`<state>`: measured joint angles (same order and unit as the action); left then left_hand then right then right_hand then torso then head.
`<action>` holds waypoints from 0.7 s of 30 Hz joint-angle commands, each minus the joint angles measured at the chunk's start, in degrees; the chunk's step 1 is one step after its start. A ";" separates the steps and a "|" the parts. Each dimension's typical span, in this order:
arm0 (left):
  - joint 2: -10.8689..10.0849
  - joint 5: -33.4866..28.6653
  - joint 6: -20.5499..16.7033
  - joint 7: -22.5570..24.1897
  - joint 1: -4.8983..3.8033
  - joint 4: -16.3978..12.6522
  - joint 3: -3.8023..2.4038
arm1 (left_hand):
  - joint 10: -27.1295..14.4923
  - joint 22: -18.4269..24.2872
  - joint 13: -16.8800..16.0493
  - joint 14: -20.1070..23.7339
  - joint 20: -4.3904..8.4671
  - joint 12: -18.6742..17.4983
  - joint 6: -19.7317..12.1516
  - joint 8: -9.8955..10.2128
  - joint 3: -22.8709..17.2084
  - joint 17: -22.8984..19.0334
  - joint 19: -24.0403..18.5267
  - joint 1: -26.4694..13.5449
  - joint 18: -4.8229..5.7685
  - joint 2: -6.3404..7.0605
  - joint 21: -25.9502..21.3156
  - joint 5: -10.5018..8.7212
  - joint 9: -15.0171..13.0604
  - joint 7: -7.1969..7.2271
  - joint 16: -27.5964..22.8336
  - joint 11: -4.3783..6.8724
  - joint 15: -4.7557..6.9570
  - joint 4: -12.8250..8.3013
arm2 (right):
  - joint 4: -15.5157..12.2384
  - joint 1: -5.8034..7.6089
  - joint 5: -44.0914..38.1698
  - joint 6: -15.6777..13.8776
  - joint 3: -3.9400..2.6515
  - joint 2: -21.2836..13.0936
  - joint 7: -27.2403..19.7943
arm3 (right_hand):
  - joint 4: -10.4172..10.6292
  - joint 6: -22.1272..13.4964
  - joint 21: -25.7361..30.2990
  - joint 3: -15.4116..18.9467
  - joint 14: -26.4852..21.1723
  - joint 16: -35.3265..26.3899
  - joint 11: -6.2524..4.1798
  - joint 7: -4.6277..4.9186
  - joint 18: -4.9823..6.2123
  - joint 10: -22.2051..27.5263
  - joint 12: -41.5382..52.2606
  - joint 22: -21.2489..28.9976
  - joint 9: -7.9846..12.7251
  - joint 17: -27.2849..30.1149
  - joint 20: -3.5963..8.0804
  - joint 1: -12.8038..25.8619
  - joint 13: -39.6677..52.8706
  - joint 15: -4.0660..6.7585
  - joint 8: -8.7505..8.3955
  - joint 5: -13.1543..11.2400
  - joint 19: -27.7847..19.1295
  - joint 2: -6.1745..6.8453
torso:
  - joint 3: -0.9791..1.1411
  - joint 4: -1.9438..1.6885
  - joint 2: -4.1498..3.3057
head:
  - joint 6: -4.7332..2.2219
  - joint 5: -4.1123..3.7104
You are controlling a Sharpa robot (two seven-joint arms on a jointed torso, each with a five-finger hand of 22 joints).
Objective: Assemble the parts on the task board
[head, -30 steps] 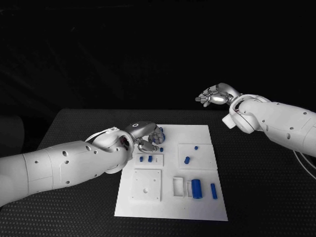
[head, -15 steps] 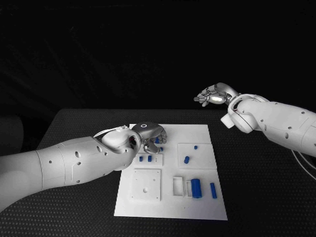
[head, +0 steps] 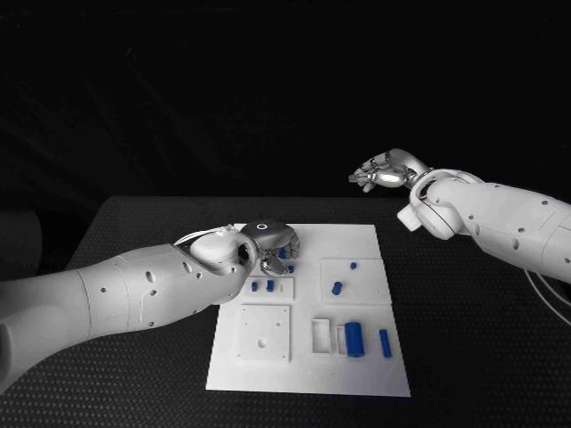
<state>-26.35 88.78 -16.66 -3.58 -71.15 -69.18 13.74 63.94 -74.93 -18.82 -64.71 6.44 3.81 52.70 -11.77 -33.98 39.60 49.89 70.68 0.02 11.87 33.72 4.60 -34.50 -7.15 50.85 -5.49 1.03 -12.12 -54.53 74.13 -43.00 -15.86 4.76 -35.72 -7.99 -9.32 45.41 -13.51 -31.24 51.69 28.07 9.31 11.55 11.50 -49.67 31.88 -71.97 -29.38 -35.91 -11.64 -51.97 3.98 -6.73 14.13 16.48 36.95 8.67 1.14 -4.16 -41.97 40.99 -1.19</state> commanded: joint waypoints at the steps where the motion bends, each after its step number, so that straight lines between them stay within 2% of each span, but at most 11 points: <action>1: 0.56 0.71 1.44 -0.87 0.26 0.27 -0.03 | -0.32 -1.28 0.09 -0.26 0.23 -0.07 0.17 -0.29 -0.02 -0.10 0.06 0.08 -1.17 -0.52 0.25 -0.02 0.06 -0.20 0.22 0.11 -0.03 0.36 | -0.02 -0.02 0.00 0.69 -0.02 0.08 -0.47 | -0.30 -0.30 0.28 0.01 0.15 -0.36 0.00 0.58 0.36 -0.26 -0.22 -0.10 0.09 -0.07 -0.18 0.18 -0.02 -0.27 0.33 0.25 0.16 -0.12 | 0.01 -0.03 0.02 | 0.12 -0.09; 14: 1.34 0.71 2.03 -0.72 0.91 1.62 -0.03 | 1.27 -1.31 0.77 -0.87 0.39 0.31 0.96 -0.69 0.30 0.17 0.29 0.38 -1.29 -1.16 0.66 0.07 0.28 -0.21 1.44 0.38 0.23 0.17 | -0.28 -0.02 0.00 0.75 -0.02 0.17 -0.48 | -0.31 -0.31 0.33 0.02 0.15 -0.37 0.00 0.59 0.36 -0.26 -0.22 -0.14 0.11 -0.09 -0.19 0.19 -0.02 -0.27 0.34 0.38 0.18 -0.14 | 0.07 -0.12 0.07 | 0.29 -0.29; 21: 1.72 0.71 2.04 -0.40 1.41 2.45 -0.04 | 2.13 -1.33 1.02 -1.07 0.52 0.42 1.29 -0.83 0.32 0.39 0.54 0.49 -1.31 -1.77 0.98 0.21 0.42 -0.35 2.20 0.48 0.35 0.16 | -0.29 -0.02 0.00 0.76 -0.02 0.15 -0.49 | -0.32 -0.31 0.35 0.03 0.15 -0.38 0.00 0.59 0.37 -0.26 -0.23 -0.16 0.11 -0.09 -0.19 0.20 -0.02 -0.27 0.35 0.44 0.18 -0.14 | 0.02 -0.06 0.08 | 0.30 -0.30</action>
<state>-24.87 89.02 -15.30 -4.31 -69.81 -66.77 13.73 65.57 -74.92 -17.83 -65.52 6.44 4.04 53.52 -12.37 -33.99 39.90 49.89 71.20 -0.85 10.58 34.38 4.60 -34.16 -7.56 52.80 -5.04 1.42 -12.12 -54.73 74.13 -42.99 -15.78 4.76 -35.60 -8.00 -9.32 45.41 -13.51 -31.24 51.69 28.07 9.31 11.55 11.50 -49.67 31.89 -72.07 -29.33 -35.95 -11.64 -51.97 3.98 -6.73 14.13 16.70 36.94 8.67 1.18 -4.24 -41.90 41.29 -1.49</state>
